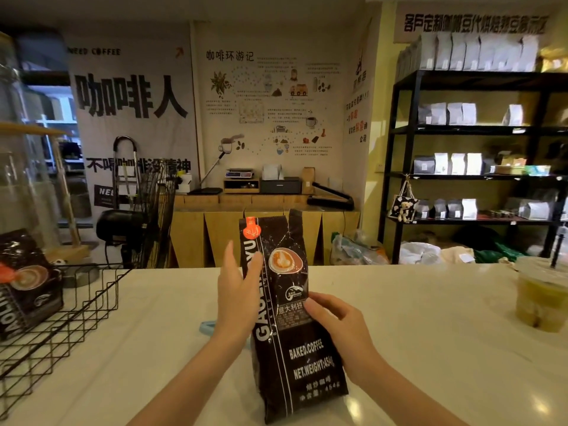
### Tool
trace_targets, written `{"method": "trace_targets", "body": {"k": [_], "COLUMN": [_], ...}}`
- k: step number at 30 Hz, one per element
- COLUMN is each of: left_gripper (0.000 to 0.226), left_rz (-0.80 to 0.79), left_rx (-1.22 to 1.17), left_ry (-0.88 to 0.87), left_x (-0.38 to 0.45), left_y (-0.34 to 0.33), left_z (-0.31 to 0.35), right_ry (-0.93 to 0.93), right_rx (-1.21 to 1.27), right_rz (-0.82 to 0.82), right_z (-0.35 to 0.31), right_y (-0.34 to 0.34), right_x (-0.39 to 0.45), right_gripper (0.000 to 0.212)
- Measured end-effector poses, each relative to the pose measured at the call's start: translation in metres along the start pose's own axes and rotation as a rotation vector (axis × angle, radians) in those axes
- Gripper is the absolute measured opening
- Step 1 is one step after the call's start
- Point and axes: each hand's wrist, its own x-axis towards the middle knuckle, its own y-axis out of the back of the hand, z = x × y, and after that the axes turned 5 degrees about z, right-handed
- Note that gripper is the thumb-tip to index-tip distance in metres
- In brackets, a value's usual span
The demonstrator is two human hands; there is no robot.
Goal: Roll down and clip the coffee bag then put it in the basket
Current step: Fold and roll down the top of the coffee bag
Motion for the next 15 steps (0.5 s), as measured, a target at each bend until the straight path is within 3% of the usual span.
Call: {"method": "trace_targets", "body": {"k": [3, 6, 8, 10, 15], "left_gripper": [0.035, 0.027, 0.036, 0.044, 0.052], "left_rz": [0.042, -0.158, -0.290, -0.321, -0.280], "left_rx": [0.383, 0.698, 0.928, 1.042, 1.047], "left_ry": [-0.640, -1.042, -1.103, -1.091, -1.182], "left_x": [0.018, 0.040, 0.054, 0.063, 0.061], "left_y": [-0.008, -0.020, -0.025, -0.024, -0.021], "left_z": [0.030, 0.060, 0.071, 0.072, 0.070], "right_ry": [0.036, 0.139, 0.220, 0.264, 0.281], "right_rx": [-0.004, -0.048, -0.121, -0.156, -0.157], "right_rz": [-0.019, -0.015, 0.006, 0.023, 0.062], "right_z": [-0.003, -0.007, -0.010, -0.012, -0.013], "right_y": [-0.003, -0.009, -0.012, -0.013, -0.013], "right_x": [-0.001, -0.004, -0.008, -0.011, -0.015], "right_gripper": [0.050, 0.045, 0.048, 0.048, 0.046]}}
